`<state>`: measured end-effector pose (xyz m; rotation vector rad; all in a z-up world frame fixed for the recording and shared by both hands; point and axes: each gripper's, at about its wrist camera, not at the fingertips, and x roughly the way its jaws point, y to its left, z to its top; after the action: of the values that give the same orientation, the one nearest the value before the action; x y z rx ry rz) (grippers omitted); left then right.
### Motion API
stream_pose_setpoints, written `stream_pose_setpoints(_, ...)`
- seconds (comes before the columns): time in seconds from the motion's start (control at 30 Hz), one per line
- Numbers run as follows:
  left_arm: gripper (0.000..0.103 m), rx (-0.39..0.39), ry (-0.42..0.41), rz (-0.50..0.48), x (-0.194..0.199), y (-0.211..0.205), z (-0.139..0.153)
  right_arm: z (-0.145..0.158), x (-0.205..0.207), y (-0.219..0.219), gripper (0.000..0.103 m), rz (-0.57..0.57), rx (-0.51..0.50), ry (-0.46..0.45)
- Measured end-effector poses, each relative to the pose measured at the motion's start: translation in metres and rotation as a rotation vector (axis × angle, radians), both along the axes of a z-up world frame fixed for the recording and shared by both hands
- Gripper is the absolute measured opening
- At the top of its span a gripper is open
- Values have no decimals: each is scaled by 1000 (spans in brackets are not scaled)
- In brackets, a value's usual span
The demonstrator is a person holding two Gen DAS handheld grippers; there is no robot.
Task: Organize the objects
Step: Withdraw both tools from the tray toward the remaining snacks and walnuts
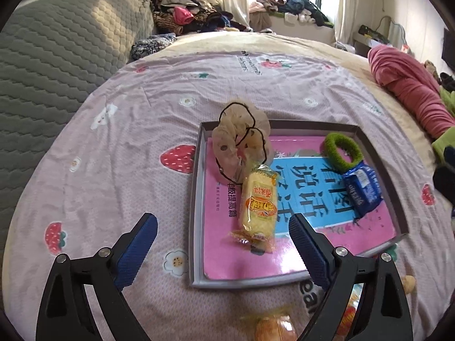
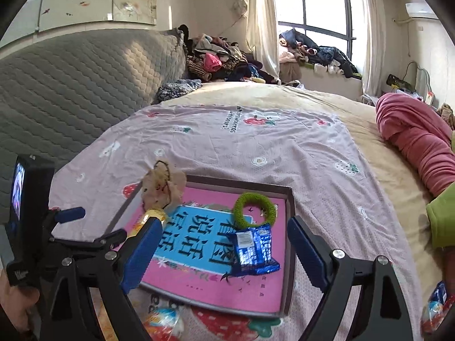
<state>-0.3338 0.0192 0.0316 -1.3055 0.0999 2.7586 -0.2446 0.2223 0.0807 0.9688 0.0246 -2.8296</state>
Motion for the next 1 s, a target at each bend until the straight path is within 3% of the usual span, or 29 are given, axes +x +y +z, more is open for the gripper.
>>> stream_pose_setpoints(0.23, 94, 9, 16, -12, 34, -7, 23, 16, 36, 0, 91, -13, 38, -5)
stream_pose_setpoints(1.0, 94, -30, 10, -47, 144, -6, 55, 67, 140, -1, 92, -45, 68, -9)
